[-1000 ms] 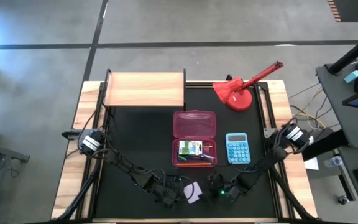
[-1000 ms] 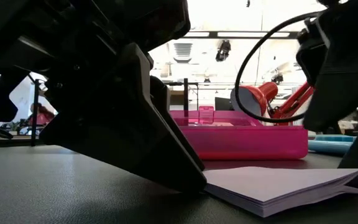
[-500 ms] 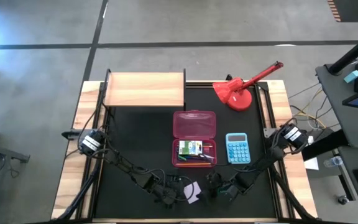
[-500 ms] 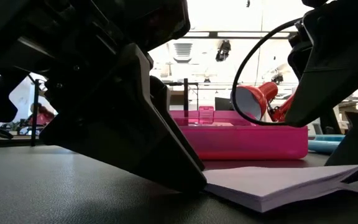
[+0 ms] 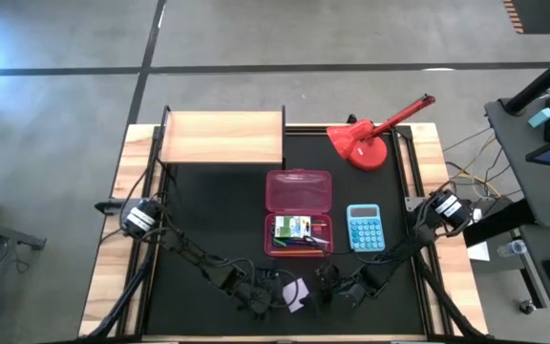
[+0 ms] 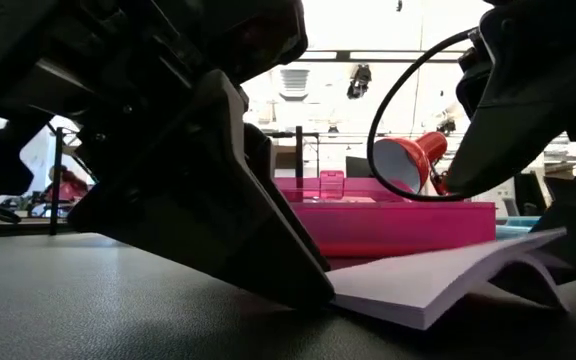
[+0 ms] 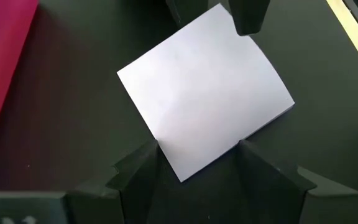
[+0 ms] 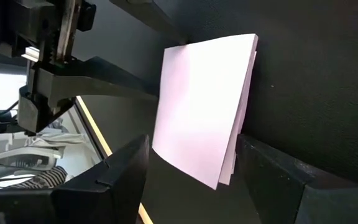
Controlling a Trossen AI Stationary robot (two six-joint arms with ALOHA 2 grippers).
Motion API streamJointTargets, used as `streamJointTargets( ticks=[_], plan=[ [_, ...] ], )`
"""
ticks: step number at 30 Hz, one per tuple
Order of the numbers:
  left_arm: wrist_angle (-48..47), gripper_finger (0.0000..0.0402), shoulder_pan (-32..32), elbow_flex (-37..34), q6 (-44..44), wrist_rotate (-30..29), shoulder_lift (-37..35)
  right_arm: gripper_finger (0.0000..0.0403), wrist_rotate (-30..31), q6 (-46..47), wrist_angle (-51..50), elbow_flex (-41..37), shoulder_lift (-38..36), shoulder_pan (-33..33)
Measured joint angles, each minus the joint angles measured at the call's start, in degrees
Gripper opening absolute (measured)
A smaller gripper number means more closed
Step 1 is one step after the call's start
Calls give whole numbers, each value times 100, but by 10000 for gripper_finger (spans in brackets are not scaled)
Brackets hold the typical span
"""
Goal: Pack school essentials
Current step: Put the purple sticky notes into the pink supply box
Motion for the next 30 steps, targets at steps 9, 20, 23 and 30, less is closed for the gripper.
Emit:
streamJointTargets(
  ticks=[9, 20, 23, 30],
  plan=[
    [200, 208, 55, 2, -2, -12, 21, 231, 20, 47, 48, 0, 2, -30],
    [338, 208, 103, 4, 264, -39, 23, 231, -21, 87, 50, 9, 2, -153],
    [469, 208, 125, -7, 480, -48, 30, 231, -17, 87, 51, 9, 2, -167],
    [567, 208, 201, 4, 691, -66, 32, 231, 25, 109, 59, 13, 2, -196]
  ],
)
